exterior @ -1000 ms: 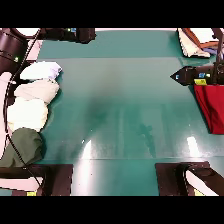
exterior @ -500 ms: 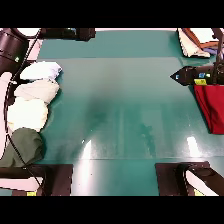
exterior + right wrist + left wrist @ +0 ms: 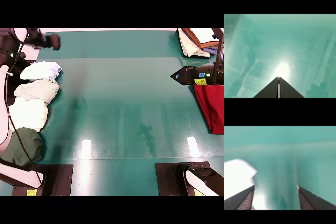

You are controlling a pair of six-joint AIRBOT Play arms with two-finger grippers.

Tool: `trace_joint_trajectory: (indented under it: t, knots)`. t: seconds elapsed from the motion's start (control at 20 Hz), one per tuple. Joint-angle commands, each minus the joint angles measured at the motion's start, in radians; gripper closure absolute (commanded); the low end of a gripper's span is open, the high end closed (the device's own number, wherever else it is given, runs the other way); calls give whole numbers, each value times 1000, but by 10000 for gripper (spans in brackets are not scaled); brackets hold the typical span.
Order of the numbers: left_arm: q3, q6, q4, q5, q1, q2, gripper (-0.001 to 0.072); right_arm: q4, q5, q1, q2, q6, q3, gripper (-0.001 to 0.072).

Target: Fold the shirts.

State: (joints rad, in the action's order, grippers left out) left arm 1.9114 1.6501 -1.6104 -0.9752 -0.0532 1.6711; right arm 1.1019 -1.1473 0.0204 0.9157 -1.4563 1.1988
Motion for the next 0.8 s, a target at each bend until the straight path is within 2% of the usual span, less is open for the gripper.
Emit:
trace_joint_trajectory:
  t: [0.0, 0.35, 0.45, 0.5, 0.55, 0.6, 0.75]
  knots:
    - [1, 29, -39, -55, 110, 120, 78, 0, 5, 1, 0, 0, 0, 695]
    - [1, 29, -38, -35, 147, 285, 97, 0, 8, 1, 0, 0, 0, 695]
    - [2, 69, -39, -34, 147, 278, 117, 0, 11, 1, 0, 0, 0, 695]
    - [7, 77, -39, -37, 147, 267, 344, -1, 19, 1, 0, 0, 0, 695]
    - [18, 76, -39, -36, 147, 258, 610, -3, 29, 1, -1, 0, 0, 695]
    - [40, 68, -39, -39, 147, 241, 688, -4, 42, 1, -1, 0, 1, 695]
    - [144, 30, -30, -41, 139, 150, 689, -9, 48, 1, 0, 0, 41, 695]
